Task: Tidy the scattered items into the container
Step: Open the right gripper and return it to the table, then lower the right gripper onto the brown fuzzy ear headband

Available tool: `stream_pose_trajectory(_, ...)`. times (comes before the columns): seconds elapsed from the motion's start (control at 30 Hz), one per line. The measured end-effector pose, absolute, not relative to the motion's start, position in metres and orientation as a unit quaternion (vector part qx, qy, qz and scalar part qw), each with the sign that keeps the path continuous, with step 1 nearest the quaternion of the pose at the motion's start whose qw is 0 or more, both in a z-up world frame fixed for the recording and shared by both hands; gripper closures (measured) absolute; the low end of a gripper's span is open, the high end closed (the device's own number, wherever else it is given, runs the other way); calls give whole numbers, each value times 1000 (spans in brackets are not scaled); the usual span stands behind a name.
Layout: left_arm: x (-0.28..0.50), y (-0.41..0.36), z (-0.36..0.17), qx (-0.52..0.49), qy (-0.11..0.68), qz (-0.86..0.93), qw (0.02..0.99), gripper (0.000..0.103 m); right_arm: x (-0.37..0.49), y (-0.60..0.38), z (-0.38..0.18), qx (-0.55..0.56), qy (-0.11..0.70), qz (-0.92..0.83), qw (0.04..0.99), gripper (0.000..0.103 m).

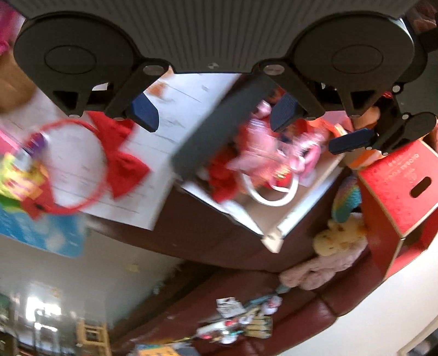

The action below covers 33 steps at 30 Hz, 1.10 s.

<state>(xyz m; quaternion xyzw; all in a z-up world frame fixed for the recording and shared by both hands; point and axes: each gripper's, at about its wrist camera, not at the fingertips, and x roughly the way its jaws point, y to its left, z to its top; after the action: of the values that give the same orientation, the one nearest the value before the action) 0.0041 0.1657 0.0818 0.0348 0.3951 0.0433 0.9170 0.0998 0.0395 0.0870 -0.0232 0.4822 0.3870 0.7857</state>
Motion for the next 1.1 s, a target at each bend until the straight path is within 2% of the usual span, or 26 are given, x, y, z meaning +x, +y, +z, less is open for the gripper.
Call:
stream_pose_trajectory(0.27, 7, 97, 34, 76, 440, -24, 894, 13, 105, -34, 59, -7, 507, 312, 803, 13)
stream_pose_trajectory(0.6, 34, 82, 4, 78, 476, -24, 876, 13, 120, -77, 34, 29, 530, 262, 806, 18)
stream_pose_trajectory(0.7, 50, 78, -2, 81, 483, -23, 872, 13, 125, -86, 24, 41, 539, 249, 804, 26)
stream_pose_trajectory(0.77, 61, 76, -9, 76, 490, -25, 868, 13, 129, -92, 13, 56, 551, 236, 798, 38)
stream_pose_trajectory(0.83, 73, 74, -18, 73, 499, -27, 863, 14, 132, -97, 2, 66, 563, 225, 792, 45)
stream_pose_trajectory(1.1, 104, 62, -41, 53, 522, -39, 851, 17, 143, -113, -31, 76, 590, 186, 782, 49)
